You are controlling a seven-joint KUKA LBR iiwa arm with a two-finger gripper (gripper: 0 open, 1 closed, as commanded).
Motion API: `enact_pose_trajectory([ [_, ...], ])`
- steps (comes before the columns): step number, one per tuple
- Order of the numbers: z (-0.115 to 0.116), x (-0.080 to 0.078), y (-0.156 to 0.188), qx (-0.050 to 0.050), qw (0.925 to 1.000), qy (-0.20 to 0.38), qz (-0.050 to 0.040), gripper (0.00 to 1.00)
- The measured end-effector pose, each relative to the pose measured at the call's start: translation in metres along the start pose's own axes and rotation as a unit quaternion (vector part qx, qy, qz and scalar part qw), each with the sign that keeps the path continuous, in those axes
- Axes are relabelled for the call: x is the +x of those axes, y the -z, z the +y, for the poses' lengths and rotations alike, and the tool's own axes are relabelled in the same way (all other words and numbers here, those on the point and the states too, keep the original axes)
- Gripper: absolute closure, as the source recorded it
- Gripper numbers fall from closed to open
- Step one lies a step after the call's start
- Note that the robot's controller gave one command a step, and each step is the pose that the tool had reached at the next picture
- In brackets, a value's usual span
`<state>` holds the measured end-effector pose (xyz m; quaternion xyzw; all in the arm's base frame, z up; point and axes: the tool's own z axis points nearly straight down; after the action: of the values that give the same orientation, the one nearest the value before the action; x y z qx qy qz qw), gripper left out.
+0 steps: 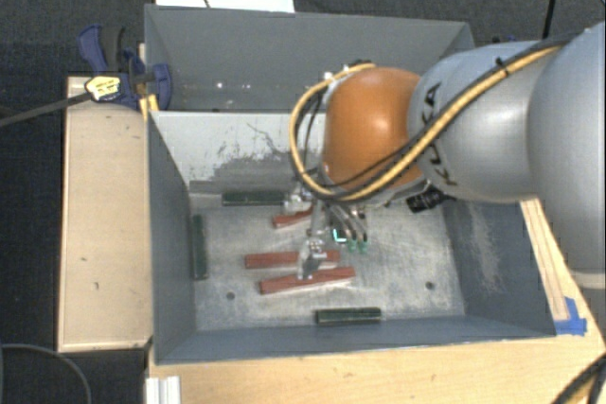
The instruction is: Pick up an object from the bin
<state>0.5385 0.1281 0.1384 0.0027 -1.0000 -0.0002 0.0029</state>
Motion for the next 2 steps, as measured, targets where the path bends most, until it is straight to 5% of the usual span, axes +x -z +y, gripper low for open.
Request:
enact_pose_trajectory([
  [1,-0.001,-0.002,0.004,0.0,1.0,-0.002,-0.0037,0.0],
  [2,0.0,-0.012,-0.064,-0.002,0.9951,-0.098,-0.0071,1.0],
])
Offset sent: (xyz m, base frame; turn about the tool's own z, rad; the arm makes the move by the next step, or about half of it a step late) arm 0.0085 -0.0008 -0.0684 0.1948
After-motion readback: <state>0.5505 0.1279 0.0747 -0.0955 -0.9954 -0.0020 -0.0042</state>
